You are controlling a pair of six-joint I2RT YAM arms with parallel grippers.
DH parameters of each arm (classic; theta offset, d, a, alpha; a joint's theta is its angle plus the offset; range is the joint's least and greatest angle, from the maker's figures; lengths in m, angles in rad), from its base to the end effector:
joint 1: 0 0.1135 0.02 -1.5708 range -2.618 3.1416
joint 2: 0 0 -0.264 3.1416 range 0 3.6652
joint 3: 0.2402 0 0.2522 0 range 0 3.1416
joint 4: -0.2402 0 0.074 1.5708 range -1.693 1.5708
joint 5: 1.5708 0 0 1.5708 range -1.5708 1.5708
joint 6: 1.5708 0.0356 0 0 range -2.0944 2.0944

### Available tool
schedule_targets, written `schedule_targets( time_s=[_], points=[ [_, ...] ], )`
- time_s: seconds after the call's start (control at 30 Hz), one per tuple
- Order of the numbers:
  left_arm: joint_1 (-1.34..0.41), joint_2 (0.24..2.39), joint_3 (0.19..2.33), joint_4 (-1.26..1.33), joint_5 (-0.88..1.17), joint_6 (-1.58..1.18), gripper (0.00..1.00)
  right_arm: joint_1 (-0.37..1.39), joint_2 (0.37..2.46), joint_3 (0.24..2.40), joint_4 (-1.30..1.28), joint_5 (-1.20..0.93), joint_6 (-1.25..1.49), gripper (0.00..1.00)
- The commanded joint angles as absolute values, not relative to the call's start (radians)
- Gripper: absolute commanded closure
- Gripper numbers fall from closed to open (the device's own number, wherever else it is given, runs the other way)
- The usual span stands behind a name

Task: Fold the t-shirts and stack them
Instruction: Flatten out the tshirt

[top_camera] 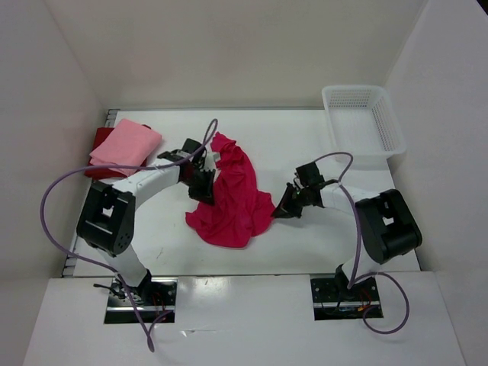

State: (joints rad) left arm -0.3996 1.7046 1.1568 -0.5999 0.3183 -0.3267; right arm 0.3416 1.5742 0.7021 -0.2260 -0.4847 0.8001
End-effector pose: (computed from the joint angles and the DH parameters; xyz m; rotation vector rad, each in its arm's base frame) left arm 0.3087 -0.1425 0.2005 0.1979 2.7856 -0.6317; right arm 0.2511 0.1069 0.1346 0.4821 2.8119 0.9630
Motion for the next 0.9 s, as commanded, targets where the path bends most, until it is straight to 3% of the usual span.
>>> schedule_targets(
  time_s=[0.0, 0.33, 0.63, 0.8, 0.87],
  points=[
    [-0.309, 1.577, 1.255, -0.604, 0.429, -0.357, 1.0, 0.321, 1.487, 0.862, -0.286, -0.431, 0.729, 1.0],
    [-0.002, 1.411, 1.318, -0.511, 0.741, -0.517, 1.0, 0.225, 1.336, 1.424, -0.449, -0.518, 0.698, 1.0],
    [0.156, 1.258, 1.247, -0.385, 0.763, -0.68, 1.0, 0.512, 1.479, 2.078, -0.549, -0.648, 0.676, 1.0],
    [0.192, 1.19, 1.236, -0.385, 0.753, -0.704, 0.86, 0.691, 1.548, 2.314, -0.537, -0.699, 0.699, 1.0],
    [0.192, 1.167, 1.236, -0.403, 0.727, -0.704, 0.73, 0.707, 1.539, 2.358, -0.516, -0.71, 0.713, 1.0]
  ],
)
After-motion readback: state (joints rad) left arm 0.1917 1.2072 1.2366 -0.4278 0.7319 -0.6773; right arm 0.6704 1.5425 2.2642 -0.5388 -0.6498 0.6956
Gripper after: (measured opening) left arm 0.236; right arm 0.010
